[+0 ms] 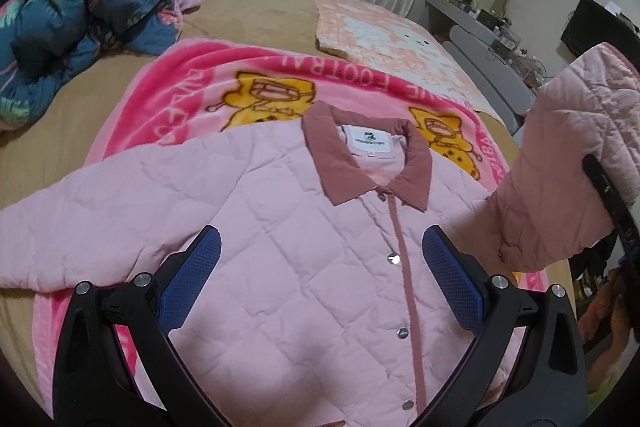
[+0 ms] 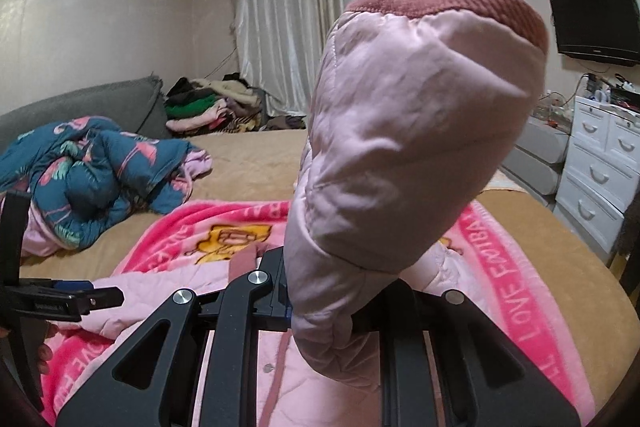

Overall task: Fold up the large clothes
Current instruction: 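Lift the sleeve and fold it across the jacket front, open right gripper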

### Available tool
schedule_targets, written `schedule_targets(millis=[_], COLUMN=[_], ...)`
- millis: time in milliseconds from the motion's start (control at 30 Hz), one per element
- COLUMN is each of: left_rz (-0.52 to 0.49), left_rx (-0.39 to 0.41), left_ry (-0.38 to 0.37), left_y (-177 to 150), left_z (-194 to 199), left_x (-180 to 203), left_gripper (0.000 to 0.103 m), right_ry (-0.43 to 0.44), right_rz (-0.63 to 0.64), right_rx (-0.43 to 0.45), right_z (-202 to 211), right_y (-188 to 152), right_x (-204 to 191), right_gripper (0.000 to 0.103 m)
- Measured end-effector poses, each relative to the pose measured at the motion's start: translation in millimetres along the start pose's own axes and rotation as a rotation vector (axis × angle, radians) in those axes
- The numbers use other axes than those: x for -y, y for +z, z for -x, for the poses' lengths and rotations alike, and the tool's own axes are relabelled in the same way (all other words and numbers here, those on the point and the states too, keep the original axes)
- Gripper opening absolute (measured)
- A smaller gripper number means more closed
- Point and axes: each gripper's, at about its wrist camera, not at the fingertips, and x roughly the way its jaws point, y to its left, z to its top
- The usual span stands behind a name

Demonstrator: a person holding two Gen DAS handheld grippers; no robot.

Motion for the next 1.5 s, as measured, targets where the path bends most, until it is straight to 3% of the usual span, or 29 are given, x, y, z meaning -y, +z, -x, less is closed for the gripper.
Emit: schedule_targets(millis=[433, 733, 1000, 1200, 1267, 1333, 1400, 1500], left_rz=[0.088, 0.165, 0.224, 0.257, 0.281, 0.296, 0.303, 0.306], left_rx=[-0.026, -0.001, 0.000, -0.050, -0.077, -0.092, -0.104, -0.147], left_ry=[-0.051, -0.147, -0.242, -0.323, -0.361, -0.374, -0.373, -0.382], left_y=[-16.3, -29.4, -29.1, -32.3, -35.9, -39.6, -43.4, -49.7], left_z=[-16.3, -22.5, -32.4, -45.3, -53.2, -58.9, -64.4, -77.0], left_x=[-48.3, -72.1, -85.5, -84.9, -84.3, -84.2, -82.1, -76.1], left_gripper=[0.095, 0.095, 0.095, 0.095, 0.095, 0.095, 0.095, 0.095], right_ry=[0.034, 0.051, 0.123, 0.145, 0.163, 0.162, 0.167, 0.172], right_rz=[0.060, 0.110, 0.147, 0.221, 0.234, 0.264, 0.302, 0.261], right_rx=[-0.113, -0.223, -0.369, -0.433, -0.464, -0.485, -0.475, -0.449], right_z=[-68.9, -109.4, -135.9, -140.4, -139.3, -133.6, -120.1, -97.1], right_y=[-39.7, -80.3, -118.6, -145.1, -151.2, -154.4, -153.6, -148.1], right_x=[-68.9, -100.8, -129.2, -155.4, -160.7, -164.7, -164.3, -148.5], right_gripper=[0.016, 0.018, 0.027, 0.044, 0.069, 0.080, 0.087, 0.094])
